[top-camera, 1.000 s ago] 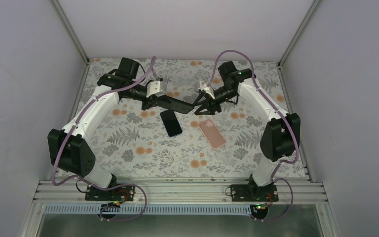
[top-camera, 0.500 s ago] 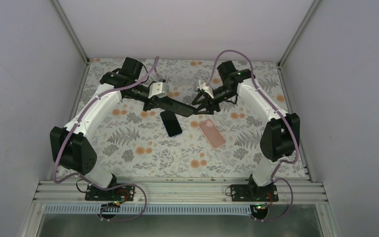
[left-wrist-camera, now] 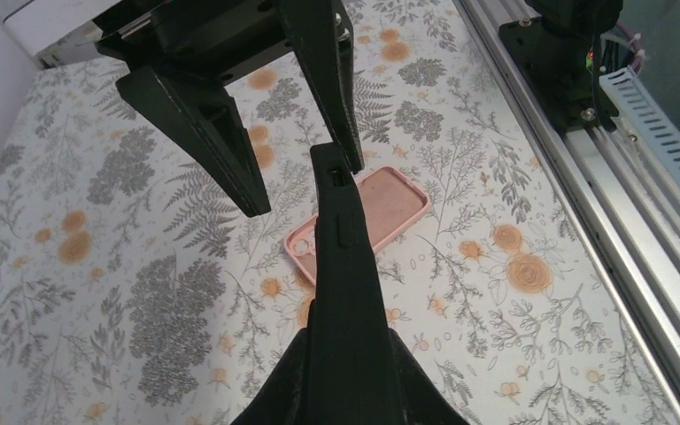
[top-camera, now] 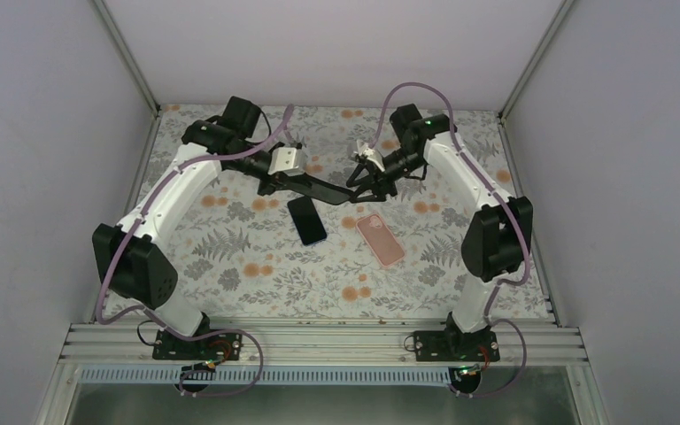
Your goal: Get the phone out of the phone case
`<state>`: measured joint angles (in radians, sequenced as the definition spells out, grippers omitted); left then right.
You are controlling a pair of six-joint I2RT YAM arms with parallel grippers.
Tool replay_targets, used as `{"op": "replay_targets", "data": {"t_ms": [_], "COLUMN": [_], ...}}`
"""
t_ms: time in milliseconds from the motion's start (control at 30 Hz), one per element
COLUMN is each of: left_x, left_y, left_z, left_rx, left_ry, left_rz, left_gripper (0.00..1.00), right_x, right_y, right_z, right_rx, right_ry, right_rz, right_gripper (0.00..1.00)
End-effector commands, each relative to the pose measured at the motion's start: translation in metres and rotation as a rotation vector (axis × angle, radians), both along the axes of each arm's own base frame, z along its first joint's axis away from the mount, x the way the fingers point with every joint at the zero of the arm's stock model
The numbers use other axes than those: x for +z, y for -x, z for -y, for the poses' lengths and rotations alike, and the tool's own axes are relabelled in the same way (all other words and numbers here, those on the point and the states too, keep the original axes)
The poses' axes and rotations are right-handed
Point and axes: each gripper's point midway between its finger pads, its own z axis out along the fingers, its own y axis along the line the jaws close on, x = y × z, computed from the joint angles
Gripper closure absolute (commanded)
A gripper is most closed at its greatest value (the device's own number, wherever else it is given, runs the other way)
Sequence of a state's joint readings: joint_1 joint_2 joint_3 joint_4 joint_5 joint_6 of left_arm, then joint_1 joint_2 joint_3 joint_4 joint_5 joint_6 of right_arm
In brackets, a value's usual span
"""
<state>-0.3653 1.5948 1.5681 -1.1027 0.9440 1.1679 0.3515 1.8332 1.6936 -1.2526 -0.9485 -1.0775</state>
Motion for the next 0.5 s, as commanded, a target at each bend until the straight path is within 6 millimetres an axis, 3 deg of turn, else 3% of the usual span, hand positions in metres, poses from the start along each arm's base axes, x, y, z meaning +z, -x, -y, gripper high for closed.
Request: {"op": "replay_targets", "data": {"t_ms": [0, 267, 467], "left_x": [0.027, 0.012, 0.012], "left_y": [0.079, 0.093, 0.104], "left_z": [0.018, 0.030, 0.037], "left_rx": [-0.209, -0.250, -0.281], "left_ry": [0.113, 0.045, 0.024], "left_rz": [-0.191, -0.214, -0.219], "left_gripper": [0.98, 0.98, 0.98], "right_x": [0.004, -0.002, 0.005], "right_y": [-0.062, -0.071, -0.099], "right_z": [0.018, 0.024, 0.041], "right_rx": [-0.077, -0.046, -0.102], "right_ry": [0.001, 0.041, 0.068], "right_rz": [0.191, 0.191, 0.244], "right_gripper": [0.48, 0.45, 0.45]}}
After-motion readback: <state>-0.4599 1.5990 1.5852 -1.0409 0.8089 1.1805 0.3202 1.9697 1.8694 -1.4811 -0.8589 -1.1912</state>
